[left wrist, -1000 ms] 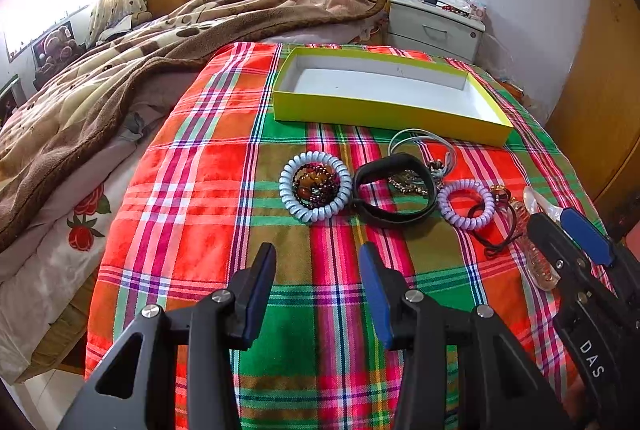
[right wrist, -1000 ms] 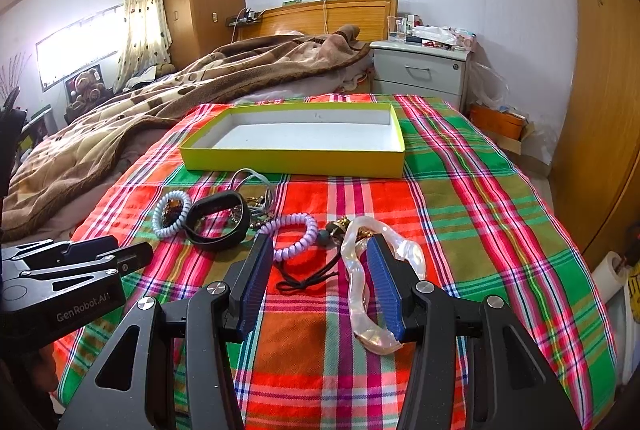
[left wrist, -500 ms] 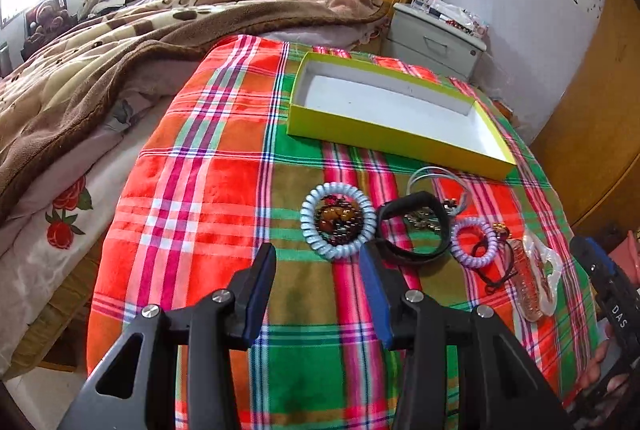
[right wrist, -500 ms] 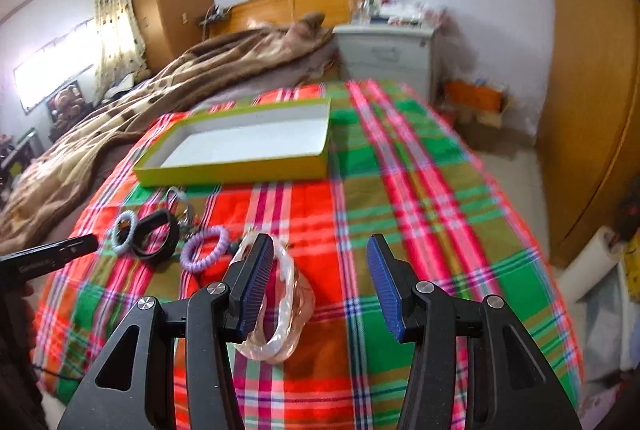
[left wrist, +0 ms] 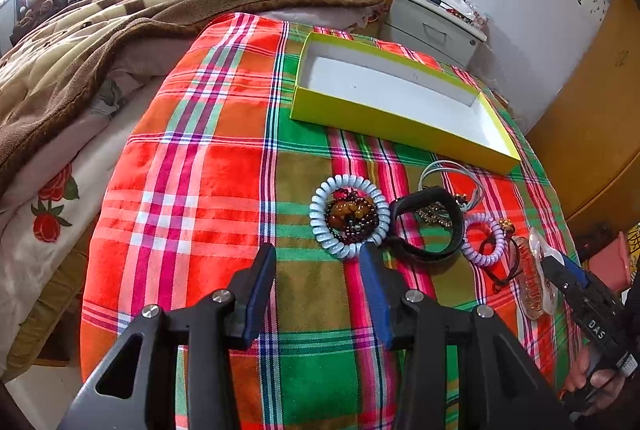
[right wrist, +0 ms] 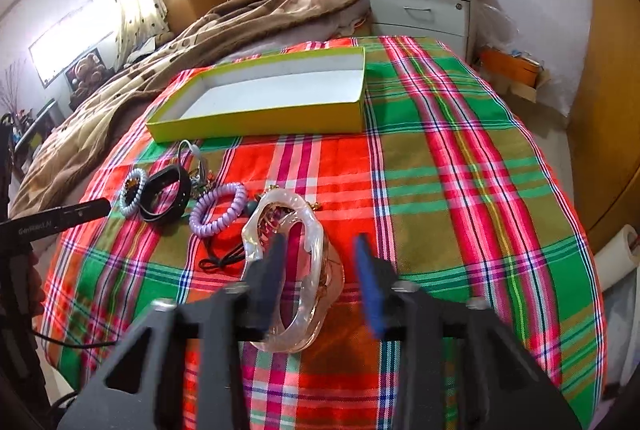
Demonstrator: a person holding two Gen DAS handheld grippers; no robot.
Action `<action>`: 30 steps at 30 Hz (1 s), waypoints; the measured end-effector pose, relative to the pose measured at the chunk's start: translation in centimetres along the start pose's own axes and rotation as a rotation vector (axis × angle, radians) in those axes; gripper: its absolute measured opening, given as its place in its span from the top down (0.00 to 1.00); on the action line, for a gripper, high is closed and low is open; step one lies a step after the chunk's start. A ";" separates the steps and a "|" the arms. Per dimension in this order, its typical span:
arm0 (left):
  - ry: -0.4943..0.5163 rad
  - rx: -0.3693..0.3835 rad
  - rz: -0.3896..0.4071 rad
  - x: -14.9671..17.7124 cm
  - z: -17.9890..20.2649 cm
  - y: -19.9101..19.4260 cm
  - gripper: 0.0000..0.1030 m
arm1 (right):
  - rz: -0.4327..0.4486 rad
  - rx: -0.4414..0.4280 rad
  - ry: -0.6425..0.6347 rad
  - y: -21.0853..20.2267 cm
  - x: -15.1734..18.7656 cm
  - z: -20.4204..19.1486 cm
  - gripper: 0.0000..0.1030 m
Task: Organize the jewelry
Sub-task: 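Grasp the translucent white bangle with the right gripper while the left gripper approaches the white coil, then grasp the white coiled hair tie with the left gripper and lift it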
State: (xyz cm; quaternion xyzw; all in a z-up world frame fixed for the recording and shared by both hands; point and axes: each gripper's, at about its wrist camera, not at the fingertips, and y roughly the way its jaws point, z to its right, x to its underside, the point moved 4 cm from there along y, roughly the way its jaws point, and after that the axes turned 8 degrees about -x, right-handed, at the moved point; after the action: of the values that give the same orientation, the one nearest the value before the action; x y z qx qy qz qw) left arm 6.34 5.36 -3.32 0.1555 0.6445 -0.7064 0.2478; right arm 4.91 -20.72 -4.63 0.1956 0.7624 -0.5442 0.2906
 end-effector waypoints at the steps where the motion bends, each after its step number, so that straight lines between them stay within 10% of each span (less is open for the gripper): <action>1: -0.001 0.009 -0.006 0.0 0.0 0.1 0.56 | -0.005 -0.001 -0.006 0.1 0.0 -0.1 0.79; 30: 0.114 -0.042 -0.109 -2.7 0.6 3.7 0.57 | 0.100 0.031 0.077 -0.3 -3.8 2.2 0.88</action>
State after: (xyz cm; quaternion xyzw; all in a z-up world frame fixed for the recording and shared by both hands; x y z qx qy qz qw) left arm 10.69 4.99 -4.90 0.1549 0.6799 -0.6950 0.1753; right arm 8.09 -22.79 -2.49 0.2587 0.7538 -0.5326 0.2848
